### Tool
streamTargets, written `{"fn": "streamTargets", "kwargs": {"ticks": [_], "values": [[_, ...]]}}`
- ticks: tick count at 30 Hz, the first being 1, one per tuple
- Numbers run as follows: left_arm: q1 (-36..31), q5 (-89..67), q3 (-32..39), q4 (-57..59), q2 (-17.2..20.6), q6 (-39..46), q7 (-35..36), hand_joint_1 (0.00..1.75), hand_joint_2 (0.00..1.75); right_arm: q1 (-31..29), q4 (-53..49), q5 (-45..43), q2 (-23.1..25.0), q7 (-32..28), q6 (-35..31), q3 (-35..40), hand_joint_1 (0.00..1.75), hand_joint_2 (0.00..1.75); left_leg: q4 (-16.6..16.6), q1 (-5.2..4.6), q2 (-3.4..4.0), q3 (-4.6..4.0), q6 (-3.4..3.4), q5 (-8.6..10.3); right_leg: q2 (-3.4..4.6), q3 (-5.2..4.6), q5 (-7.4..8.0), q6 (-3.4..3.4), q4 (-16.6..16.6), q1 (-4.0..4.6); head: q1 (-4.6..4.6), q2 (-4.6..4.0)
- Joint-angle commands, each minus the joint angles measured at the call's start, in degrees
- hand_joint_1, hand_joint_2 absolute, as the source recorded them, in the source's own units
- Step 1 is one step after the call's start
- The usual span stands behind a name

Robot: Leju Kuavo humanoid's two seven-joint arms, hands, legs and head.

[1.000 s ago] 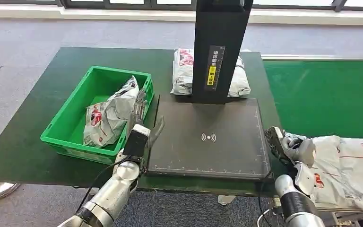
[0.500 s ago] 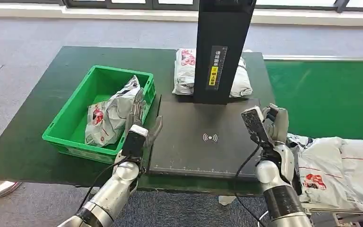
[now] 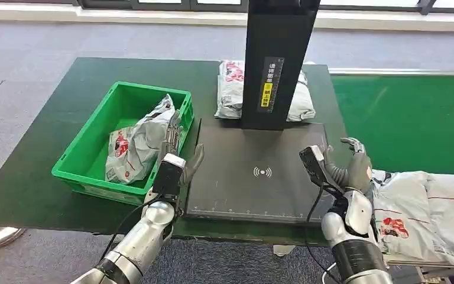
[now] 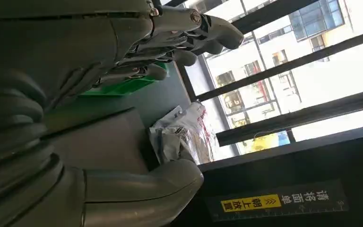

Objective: Moved the parcel from conveyor to table for the left to box.

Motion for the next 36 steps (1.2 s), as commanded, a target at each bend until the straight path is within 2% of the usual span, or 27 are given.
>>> {"fn": "streamTargets", "kwargs": {"ticks": [1,4,9,10,15,17,18,19,20,22,25,30,33,34,35,36], "values": [[-0.8,-0.5,-1.2,3.1,1.0,0.4,1.0,0.0,1.75,-1.7,15.4,3.2,-0.4,1.3,-0.2,-12.6,0.0,0.0,-0.1,0.02,-0.15,0.18,0.01,0.04,-0.18,0.25,-0.01,-0.01,-0.1,0.03,-0.02,0.0],[-0.6,-0.5,-1.0,3.4,1.2,0.1,1.3,0.0,1.75,-1.7,19.7,5.7,-1.8,4.6,1.8,-14.7,0.0,0.0,-0.1,0.0,-0.16,0.14,0.04,0.03,-0.23,0.25,-0.01,0.01,-0.1,0.01,0.0,0.0],[-0.1,-0.6,-0.6,2.6,1.6,-0.6,1.5,0.0,1.75,-5.0,29.2,7.9,-3.3,6.3,6.9,-17.5,0.0,0.0,-0.2,0.0,-0.06,0.25,0.04,0.02,-0.13,0.33,0.0,0.01,-0.2,0.01,0.0,0.0],[-0.1,-0.6,-0.6,2.6,1.6,-0.7,1.5,0.0,1.75,-5.4,30.0,8.2,-3.6,6.7,7.6,-17.5,0.0,1.75,-0.2,-0.05,-0.05,0.21,0.03,0.02,-0.11,0.28,-0.01,0.0,-0.2,-0.03,0.0,0.0],[-0.5,-1.0,-0.7,2.8,1.5,-1.4,1.9,0.0,1.75,-6.4,33.8,8.4,-4.6,6.9,11.6,-18.5,0.0,1.75,-0.1,-0.04,-0.02,0.07,0.01,-0.01,-0.08,0.16,-0.01,0.0,-0.1,-0.04,0.0,0.0],[-1.2,-0.9,-0.7,3.7,1.4,-2.3,1.8,0.0,1.75,-6.2,35.4,9.3,-5.0,6.7,18.4,-17.9,0.0,1.75,-0.1,-0.07,-0.05,0.18,0.02,0.01,-0.11,0.25,-0.01,-0.01,-0.1,-0.06,0.0,0.0],[-1.4,-0.9,-0.7,4.0,1.3,-2.3,1.7,0.0,1.75,-5.6,35.1,9.5,-5.0,6.7,19.1,-17.9,0.0,1.75,-0.2,-0.02,-0.05,0.23,0.02,0.02,-0.12,0.33,0.02,-0.02,-0.2,0.0,0.0,0.0],[-1.9,-0.7,-0.7,4.7,1.2,-3.0,1.6,0.0,1.75,-5.4,36.1,10.7,-5.4,5.8,23.9,-16.5,1.75,1.75,-0.1,-0.02,-0.08,0.21,0.02,0.02,-0.14,0.29,0.0,-0.01,-0.2,0.0,0.0,0.0],[-2.6,-0.5,-0.8,5.6,1.1,-3.4,1.3,0.0,1.75,-4.6,36.1,10.3,-5.5,3.5,27.6,-16.5,1.75,1.75,-0.2,-0.01,-0.12,0.26,0.02,0.04,-0.19,0.36,0.01,-0.01,-0.2,0.01,0.0,0.0],[-3.1,-0.4,-0.8,6.2,0.9,-3.5,1.0,0.0,1.75,-4.1,36.7,9.5,-5.3,1.0,28.8,-16.7,1.75,1.75,-0.2,0.01,-0.14,0.33,0.03,0.07,-0.2,0.44,0.02,-0.01,-0.3,0.03,0.0,0.0],[-2.9,-0.5,-1.0,5.6,1.1,-3.6,1.1,0.0,1.75,-4.2,36.7,8.5,-4.8,-0.1,27.7,-17.3,1.75,1.75,-0.1,0.1,0.26,0.57,0.08,-0.13,0.15,0.56,0.02,0.01,-0.3,0.12,-0.02,0.0],[-2.5,-0.6,-1.1,4.6,1.4,-3.4,1.5,0.0,1.75,-4.7,36.1,7.8,-4.1,-0.2,26.4,-17.7,1.75,1.75,-0.1,0.23,0.32,1.0,0.11,-0.12,0.18,1.09,0.07,0.02,-0.5,0.29,-0.02,0.0],[-1.8,-0.6,-0.8,3.5,1.8,-3.3,2.0,0.0,1.75,-5.5,34.7,6.1,-3.0,-2.2,22.5,-18.7,1.75,1.75,-0.1,0.29,0.35,1.12,0.09,-0.17,0.22,1.23,0.04,0.01,-0.5,0.3,-0.02,0.0],[-1.2,-0.8,-0.4,2.7,2.0,-2.3,2.1,0.0,1.75,-5.4,31.9,3.0,-1.6,-5.4,14.0,-21.5,1.75,1.75,-0.1,0.27,0.4,1.13,0.09,-0.15,0.26,1.21,0.06,0.01,-0.5,0.28,-0.02,0.0],[-0.4,-1.2,-0.4,1.5,2.3,-2.1,2.7,0.0,1.75,-6.7,30.6,0.2,-0.2,-7.7,9.6,-22.7,1.75,1.75,-0.2,0.26,0.37,1.07,0.1,-0.08,0.22,1.18,0.12,0.0,-0.6,0.28,-0.02,0.0],[0.1,-1.5,-0.3,0.6,2.5,-2.3,3.0,0.0,1.75,-7.0,29.1,0.1,0.0,-6.5,10.8,-21.9,1.75,1.75,-0.1,0.25,0.58,1.16,0.09,-0.19,0.43,1.22,0.09,0.01,-0.5,0.26,-0.02,0.0]]}}
